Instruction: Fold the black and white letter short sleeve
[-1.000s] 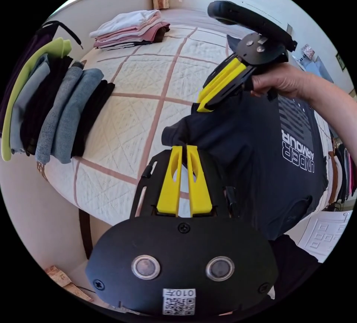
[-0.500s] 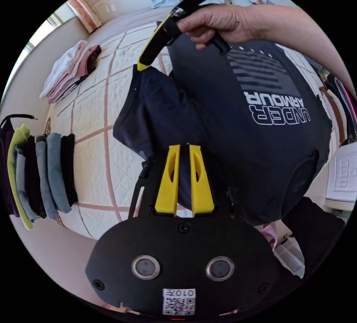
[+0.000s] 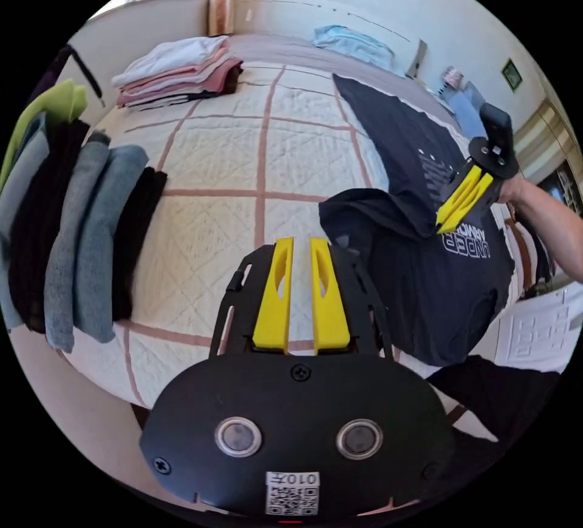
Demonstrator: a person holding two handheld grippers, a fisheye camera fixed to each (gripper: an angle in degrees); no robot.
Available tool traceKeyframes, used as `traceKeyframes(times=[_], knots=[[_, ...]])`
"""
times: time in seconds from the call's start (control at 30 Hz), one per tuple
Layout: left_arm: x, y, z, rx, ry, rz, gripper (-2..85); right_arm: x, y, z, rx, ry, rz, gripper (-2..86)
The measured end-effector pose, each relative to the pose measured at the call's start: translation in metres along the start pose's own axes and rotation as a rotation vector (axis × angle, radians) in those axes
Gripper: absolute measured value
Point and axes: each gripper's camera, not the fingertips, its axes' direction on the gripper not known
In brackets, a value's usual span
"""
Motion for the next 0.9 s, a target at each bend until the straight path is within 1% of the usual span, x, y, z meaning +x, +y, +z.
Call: traceKeyframes(times=[0.07,0.1,0.2,0.3,0.4,0.47,0.53,0.7,0.77,0.8,0.83,0.9], knots=[[0.010,0.002,0.004,-0.010,0.021,0.130,5.7,0.003,0.010,0.007,0.003,-0.010,0.035,3.7],[0.011,0.002,0.005,-0.007,0.022,0.148,5.8,0.008,0.017,0.008,0.013,-0.001,0.066,3.7],[0.004,-0.008,0.007,0.016,0.102,0.194,6.4,0.021,0.030,0.004,0.066,-0.018,0.126,3.6],[0.001,-0.029,0.015,0.022,0.138,0.290,6.7,0.028,0.036,0.002,0.089,-0.036,0.146,3.6],[0.008,-0.051,0.031,-0.038,0.132,0.469,6.5,0.030,0.036,0.001,0.083,-0.039,0.136,3.7],[0.013,-0.062,0.046,-0.118,0.233,0.617,6.1,0.033,0.036,0.000,0.084,-0.045,0.138,3.7],[0.010,-0.067,0.055,-0.178,0.317,0.676,5.5,0.035,0.035,-0.001,0.084,-0.053,0.137,3.7],[-0.011,-0.073,0.057,-0.181,0.443,0.667,2.1,0.035,0.029,-0.003,0.068,-0.058,0.120,3.8],[-0.015,-0.067,0.049,-0.148,0.540,0.669,0.7,0.034,0.027,-0.006,0.062,-0.055,0.124,3.8],[-0.016,-0.065,0.048,-0.143,0.551,0.659,0.5,0.032,0.024,-0.010,0.056,-0.051,0.123,3.8],[-0.021,-0.060,0.045,-0.138,0.552,0.614,0.2,0.031,0.023,-0.013,0.057,-0.048,0.120,3.8],[-0.039,-0.052,0.033,-0.071,0.548,0.504,0.0,0.025,0.013,-0.037,0.077,-0.016,0.091,3.8]])
